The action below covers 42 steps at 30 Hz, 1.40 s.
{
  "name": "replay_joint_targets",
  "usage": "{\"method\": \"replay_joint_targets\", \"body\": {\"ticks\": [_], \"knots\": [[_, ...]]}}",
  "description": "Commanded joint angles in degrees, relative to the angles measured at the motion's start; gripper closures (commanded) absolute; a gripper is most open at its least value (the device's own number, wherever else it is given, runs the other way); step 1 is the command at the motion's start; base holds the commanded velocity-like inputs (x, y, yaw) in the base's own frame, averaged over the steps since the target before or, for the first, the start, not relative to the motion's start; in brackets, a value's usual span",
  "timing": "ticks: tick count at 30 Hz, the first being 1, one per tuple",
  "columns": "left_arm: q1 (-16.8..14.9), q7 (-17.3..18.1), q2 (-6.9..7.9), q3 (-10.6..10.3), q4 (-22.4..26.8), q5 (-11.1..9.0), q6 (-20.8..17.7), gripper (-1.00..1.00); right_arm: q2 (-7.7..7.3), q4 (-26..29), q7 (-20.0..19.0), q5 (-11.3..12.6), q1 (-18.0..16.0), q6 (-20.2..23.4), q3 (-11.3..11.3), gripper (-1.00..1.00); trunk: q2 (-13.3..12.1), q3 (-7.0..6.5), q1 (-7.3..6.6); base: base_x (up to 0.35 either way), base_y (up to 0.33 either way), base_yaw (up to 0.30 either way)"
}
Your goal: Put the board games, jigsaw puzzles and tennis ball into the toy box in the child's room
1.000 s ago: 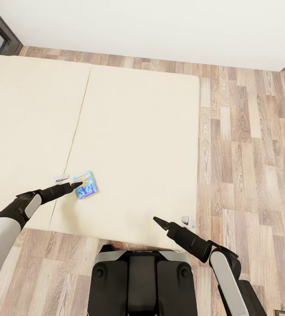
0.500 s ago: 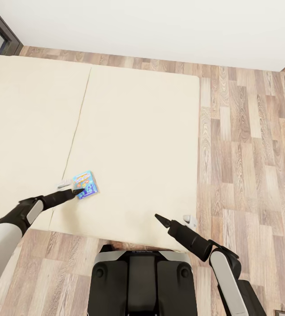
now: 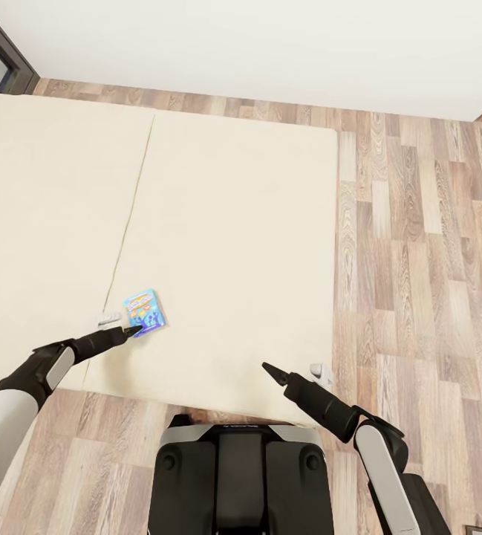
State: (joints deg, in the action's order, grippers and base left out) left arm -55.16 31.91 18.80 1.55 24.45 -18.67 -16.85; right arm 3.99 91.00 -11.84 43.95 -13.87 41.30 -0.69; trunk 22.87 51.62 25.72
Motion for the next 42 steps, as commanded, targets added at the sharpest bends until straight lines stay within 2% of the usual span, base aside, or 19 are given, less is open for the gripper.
{"method": "replay_joint_targets", "body": {"ticks": [1,7,11,18,31,34,35,42], "knots": [[0.1,-0.2,-0.36,-0.2,-0.4,-0.3,-0.9,-1.00,0.02,0.0,-0.2,-0.1,0.0,0.3,0.1,-1.00,0.1,0.06,0.06,0.000,0.000,0.000],[0.1,-1.9,-0.42,0.2,-0.8,-0.2,0.1,-1.00,-0.03,0.1,-0.4,-0.1,0.0,0.2,0.2,-1.00,0.1,-0.10,0.06,0.000,0.000,0.000],[0.1,-2.6,-0.42,0.0,-1.6,-1.0,0.2,-1.00,-0.03,0.1,-0.4,-0.1,0.0,0.2,0.2,-1.00,0.1,-0.40,0.06,0.000,0.000,0.000],[0.1,-3.1,-0.36,-0.8,-3.3,-2.1,-0.6,-1.00,-0.03,0.1,-0.5,-0.1,0.0,0.2,0.2,-1.00,0.1,-1.03,0.06,0.000,0.000,0.000],[0.1,-3.1,-0.40,-0.8,-6.0,-3.3,-3.1,-1.00,-0.03,0.1,-0.5,-0.1,0.0,0.2,0.2,-1.00,0.1,-2.26,0.06,0.000,0.000,0.000],[0.1,-3.1,-0.40,-0.8,-6.0,-3.2,-4.0,-1.00,-0.03,0.1,-0.5,-0.1,0.0,0.2,0.2,-1.00,0.1,-2.54,0.06,0.000,0.000,0.000],[0.1,-3.1,-0.41,-0.8,-6.0,-0.2,-5.0,-1.00,-0.03,0.1,-0.5,-0.1,0.0,0.2,0.2,-1.00,0.1,-2.64,0.06,0.000,0.000,0.000],[0.1,-3.0,-0.42,-0.8,-6.0,-0.2,-5.0,-1.00,-0.03,0.1,-0.5,-0.1,0.0,0.2,0.2,-1.00,0.1,-3.30,0.06,0.000,0.000,0.000]]}}
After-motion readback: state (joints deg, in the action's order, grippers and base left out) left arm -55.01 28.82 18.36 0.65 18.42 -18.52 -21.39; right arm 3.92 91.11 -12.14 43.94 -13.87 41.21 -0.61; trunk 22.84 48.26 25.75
